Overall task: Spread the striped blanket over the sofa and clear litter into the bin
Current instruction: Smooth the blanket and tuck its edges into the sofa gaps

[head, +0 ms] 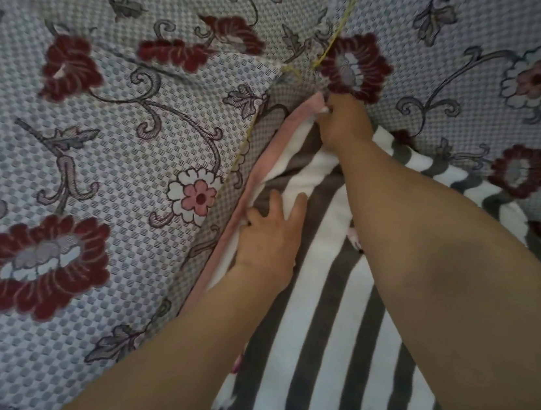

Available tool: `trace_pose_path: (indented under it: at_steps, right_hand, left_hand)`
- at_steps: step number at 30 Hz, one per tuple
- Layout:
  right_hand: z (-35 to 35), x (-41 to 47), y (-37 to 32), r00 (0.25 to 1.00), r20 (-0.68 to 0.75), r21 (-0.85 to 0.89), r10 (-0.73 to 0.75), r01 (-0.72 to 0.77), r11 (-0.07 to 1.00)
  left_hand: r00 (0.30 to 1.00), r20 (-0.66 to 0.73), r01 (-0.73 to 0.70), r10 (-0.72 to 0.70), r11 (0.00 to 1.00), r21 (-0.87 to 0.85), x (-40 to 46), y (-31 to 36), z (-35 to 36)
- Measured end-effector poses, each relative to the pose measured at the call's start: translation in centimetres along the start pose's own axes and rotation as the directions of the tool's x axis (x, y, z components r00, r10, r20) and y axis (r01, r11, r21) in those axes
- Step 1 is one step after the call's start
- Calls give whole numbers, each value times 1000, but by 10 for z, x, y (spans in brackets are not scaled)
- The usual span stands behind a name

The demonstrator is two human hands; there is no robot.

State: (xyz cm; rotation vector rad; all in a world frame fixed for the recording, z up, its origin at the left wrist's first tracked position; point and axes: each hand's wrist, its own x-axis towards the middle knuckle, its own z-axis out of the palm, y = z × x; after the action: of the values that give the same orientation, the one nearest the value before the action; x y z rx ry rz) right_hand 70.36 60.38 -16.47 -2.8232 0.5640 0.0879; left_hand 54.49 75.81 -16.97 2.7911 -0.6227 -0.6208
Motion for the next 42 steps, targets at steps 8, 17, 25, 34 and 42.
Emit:
trace_pose_path:
  at_steps: [8, 17, 25, 34, 42]
  right_hand:
    - [-16, 5, -3, 983, 143, 386, -115, 52, 921]
    - [-25, -36, 88, 976, 180, 45, -118, 112, 993]
    - [-13, -33, 136, 952, 302, 16, -47, 44, 999]
    - [21, -34, 151, 996, 63, -21, -66, 67, 997]
    - [38, -28, 162, 998, -8, 22, -60, 60, 998]
  left_hand:
    - [994, 109, -24, 10, 992, 125, 10, -2, -14]
    - [964, -124, -229, 236, 971, 68, 108, 13, -67]
    - [997, 5, -79, 79, 993, 87, 179, 3, -60]
    - [997, 1, 80, -81, 994, 78, 236, 5, -33]
    - [995, 13, 102, -103, 992, 80, 247, 5, -15]
